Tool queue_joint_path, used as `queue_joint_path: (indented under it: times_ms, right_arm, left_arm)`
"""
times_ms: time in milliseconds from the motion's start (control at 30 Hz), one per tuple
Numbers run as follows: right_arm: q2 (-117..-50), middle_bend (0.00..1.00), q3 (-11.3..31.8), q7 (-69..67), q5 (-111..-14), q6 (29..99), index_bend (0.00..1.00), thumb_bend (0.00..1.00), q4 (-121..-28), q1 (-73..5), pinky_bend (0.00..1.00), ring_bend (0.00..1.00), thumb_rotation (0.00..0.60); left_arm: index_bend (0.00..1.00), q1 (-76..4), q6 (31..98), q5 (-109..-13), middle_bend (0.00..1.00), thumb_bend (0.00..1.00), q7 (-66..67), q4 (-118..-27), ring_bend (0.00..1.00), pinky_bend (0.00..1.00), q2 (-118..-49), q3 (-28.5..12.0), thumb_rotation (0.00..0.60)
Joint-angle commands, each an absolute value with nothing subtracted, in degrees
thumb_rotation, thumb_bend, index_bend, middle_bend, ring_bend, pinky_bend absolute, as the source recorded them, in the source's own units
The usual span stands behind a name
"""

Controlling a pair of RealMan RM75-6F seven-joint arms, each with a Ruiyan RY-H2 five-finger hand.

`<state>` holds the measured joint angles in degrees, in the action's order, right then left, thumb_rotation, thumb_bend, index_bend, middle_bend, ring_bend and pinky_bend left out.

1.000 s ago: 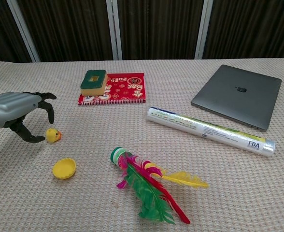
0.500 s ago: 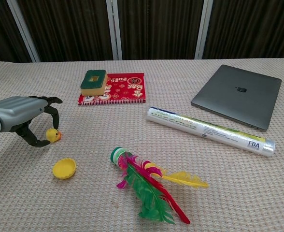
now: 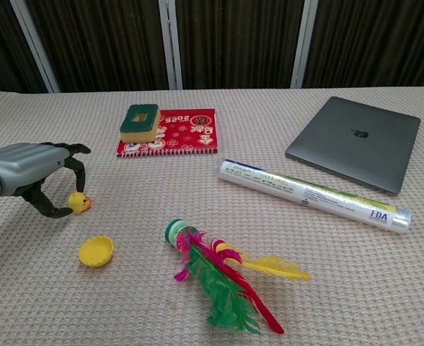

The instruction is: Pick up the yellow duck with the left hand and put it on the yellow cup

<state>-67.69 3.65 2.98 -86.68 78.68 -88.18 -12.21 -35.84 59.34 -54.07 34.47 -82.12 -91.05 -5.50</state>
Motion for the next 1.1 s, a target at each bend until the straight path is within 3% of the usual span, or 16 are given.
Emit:
queue_joint_path:
  times_ms: [33, 1100]
  right_arm:
    - [-67.7, 0.17, 3.7, 3.0, -86.7, 78.7, 0.49, 0.0, -88.2, -12.2, 0.0, 0.0, 0.6]
    - [-67.7, 0.17, 3.7, 2.8, -86.7, 78.7, 0.49, 0.0, -88.1, -12.2, 0.0, 0.0, 0.6]
  left_arm:
    - [0.42, -35.9, 59.3, -54.0, 0.0, 0.29, 34.5, -82.0, 0.0, 0.0, -91.2, -5.6, 0.6]
    - [0.49, -36.1, 61.2, -55.7, 0.0, 0.33, 34.5, -83.4, 0.0, 0.0, -91.0, -5.8, 0.6]
